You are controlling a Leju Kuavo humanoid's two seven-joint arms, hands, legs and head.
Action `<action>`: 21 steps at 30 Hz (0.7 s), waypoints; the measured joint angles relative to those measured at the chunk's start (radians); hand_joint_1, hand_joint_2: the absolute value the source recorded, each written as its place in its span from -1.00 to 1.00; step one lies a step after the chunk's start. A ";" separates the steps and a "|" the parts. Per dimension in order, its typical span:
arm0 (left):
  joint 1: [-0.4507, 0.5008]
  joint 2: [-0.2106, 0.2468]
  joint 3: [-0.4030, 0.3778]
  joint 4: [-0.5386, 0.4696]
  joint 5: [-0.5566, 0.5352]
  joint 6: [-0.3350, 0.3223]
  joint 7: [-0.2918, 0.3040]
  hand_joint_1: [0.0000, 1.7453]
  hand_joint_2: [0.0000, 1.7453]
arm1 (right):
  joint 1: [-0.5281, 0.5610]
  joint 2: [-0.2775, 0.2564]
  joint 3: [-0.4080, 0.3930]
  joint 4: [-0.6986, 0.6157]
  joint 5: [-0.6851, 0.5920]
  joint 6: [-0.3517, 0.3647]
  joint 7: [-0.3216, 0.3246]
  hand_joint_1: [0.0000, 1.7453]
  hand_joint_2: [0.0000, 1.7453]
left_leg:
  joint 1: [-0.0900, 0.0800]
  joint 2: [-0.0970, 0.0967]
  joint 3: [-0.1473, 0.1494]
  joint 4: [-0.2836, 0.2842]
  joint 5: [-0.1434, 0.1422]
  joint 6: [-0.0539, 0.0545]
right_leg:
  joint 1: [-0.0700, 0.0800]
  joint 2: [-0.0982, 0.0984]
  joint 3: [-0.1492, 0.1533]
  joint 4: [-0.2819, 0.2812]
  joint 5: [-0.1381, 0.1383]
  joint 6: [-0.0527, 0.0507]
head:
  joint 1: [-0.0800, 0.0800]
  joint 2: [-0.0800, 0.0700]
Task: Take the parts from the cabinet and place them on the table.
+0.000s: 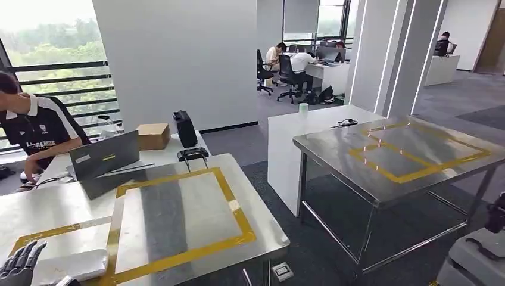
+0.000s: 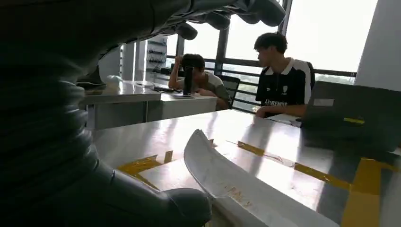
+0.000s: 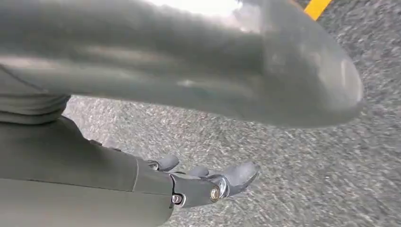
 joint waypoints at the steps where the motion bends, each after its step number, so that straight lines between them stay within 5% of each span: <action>1: -0.001 0.001 0.000 -0.001 0.000 0.000 0.000 -1.00 1.00 | 0.000 0.000 0.000 0.000 0.000 0.000 0.000 -1.00 -1.00 | 0.004 0.000 0.060 -0.093 0.031 -0.005 | -0.004 0.000 -0.009 0.008 0.003 0.005 | 0.000 0.000; 2: -0.001 0.000 0.000 -0.002 0.000 0.000 0.000 -1.00 1.00 | -0.001 0.000 0.000 0.000 0.000 0.000 0.000 -1.00 -1.00 | 0.005 -0.001 0.091 -0.159 0.007 -0.011 | -0.003 0.000 -0.018 0.015 0.005 0.011 | 0.000 0.000; 3: -0.001 0.000 0.000 -0.002 -0.002 0.000 0.000 -1.00 1.00 | -0.001 -0.001 0.000 0.000 0.000 0.000 0.000 -1.00 -1.00 | -0.006 -0.010 0.098 -0.157 0.022 0.005 | -0.001 0.001 -0.026 0.018 0.011 0.021 | -0.001 0.000; 7: 0.006 0.000 -0.001 -0.002 -0.002 0.005 -0.002 -1.00 1.00 | 0.005 0.000 0.000 0.000 0.001 0.001 0.006 -1.00 -1.00 | -0.005 -0.008 0.069 -0.160 0.039 0.043 | -0.004 0.006 -0.039 0.012 0.034 0.045 | 0.006 0.000; 9: 0.008 0.000 0.000 -0.003 -0.003 0.007 -0.002 -1.00 1.00 | 0.006 0.002 0.000 0.000 0.002 0.001 0.016 -1.00 -1.00 | -0.006 -0.005 0.052 -0.160 0.055 0.060 | -0.005 0.002 -0.068 0.080 -0.046 0.052 | 0.007 0.000; 11: 0.015 0.000 -0.001 -0.003 -0.007 0.007 -0.002 -1.00 1.00 | 0.006 0.006 0.000 0.000 0.002 0.001 0.020 -1.00 -1.00 | -0.011 -0.003 0.031 -0.159 0.070 0.065 | -0.004 0.002 -0.119 0.233 -0.143 0.054 | 0.008 0.000; 13: 0.028 0.001 -0.001 -0.003 -0.008 0.004 -0.002 -1.00 1.00 | 0.006 0.008 0.000 0.000 0.005 0.002 0.020 -1.00 -1.00 | -0.019 -0.001 0.010 -0.158 0.085 0.069 | 0.000 0.002 -0.132 0.319 -0.167 0.048 | 0.008 0.000; 14: 0.034 0.002 -0.001 -0.004 -0.008 0.000 -0.002 -1.00 1.00 | 0.007 0.010 0.000 0.000 0.005 0.004 0.020 -1.00 -1.00 | -0.022 0.000 0.001 -0.158 0.092 0.070 | 0.005 0.002 -0.103 0.293 -0.145 0.040 | 0.008 0.000; 16: 0.040 0.010 -0.001 -0.009 -0.008 -0.009 -0.001 -1.00 1.00 | 0.007 0.011 0.000 0.000 0.011 0.016 0.019 -1.00 -1.00 | -0.027 0.001 -0.009 -0.158 0.102 0.068 | 0.019 0.003 0.007 0.141 -0.082 0.019 | 0.009 0.000; 17: 0.040 0.013 -0.001 -0.013 -0.008 -0.013 -0.001 -1.00 1.00 | 0.006 0.011 0.001 0.000 0.013 0.018 0.019 -1.00 -1.00 | -0.028 0.001 -0.012 -0.158 0.107 0.068 | 0.028 0.004 0.066 0.055 -0.069 0.003 | 0.009 0.000; 18: 0.041 0.016 -0.002 -0.017 -0.007 -0.016 -0.002 -1.00 1.00 | 0.005 0.011 0.002 0.000 0.014 0.018 0.017 -1.00 -1.00 | -0.032 0.003 -0.018 -0.159 0.112 0.063 | 0.030 0.000 0.094 0.004 -0.092 -0.009 | 0.008 0.000; 19: 0.041 0.019 -0.003 -0.019 -0.005 -0.020 -0.004 -1.00 1.00 | 0.005 0.012 0.003 0.000 0.021 0.019 0.014 -1.00 -1.00 | -0.028 0.004 -0.018 -0.162 0.120 0.057 | 0.033 -0.002 0.086 0.005 -0.077 -0.003 | 0.009 0.000; 21: 0.050 0.020 -0.007 -0.022 0.000 -0.027 -0.013 -1.00 1.00 | 0.006 0.013 0.004 0.000 0.025 0.020 0.007 -1.00 -1.00 | -0.023 0.005 -0.018 -0.170 0.134 0.046 | 0.038 -0.001 0.082 -0.004 -0.070 -0.011 | 0.010 0.000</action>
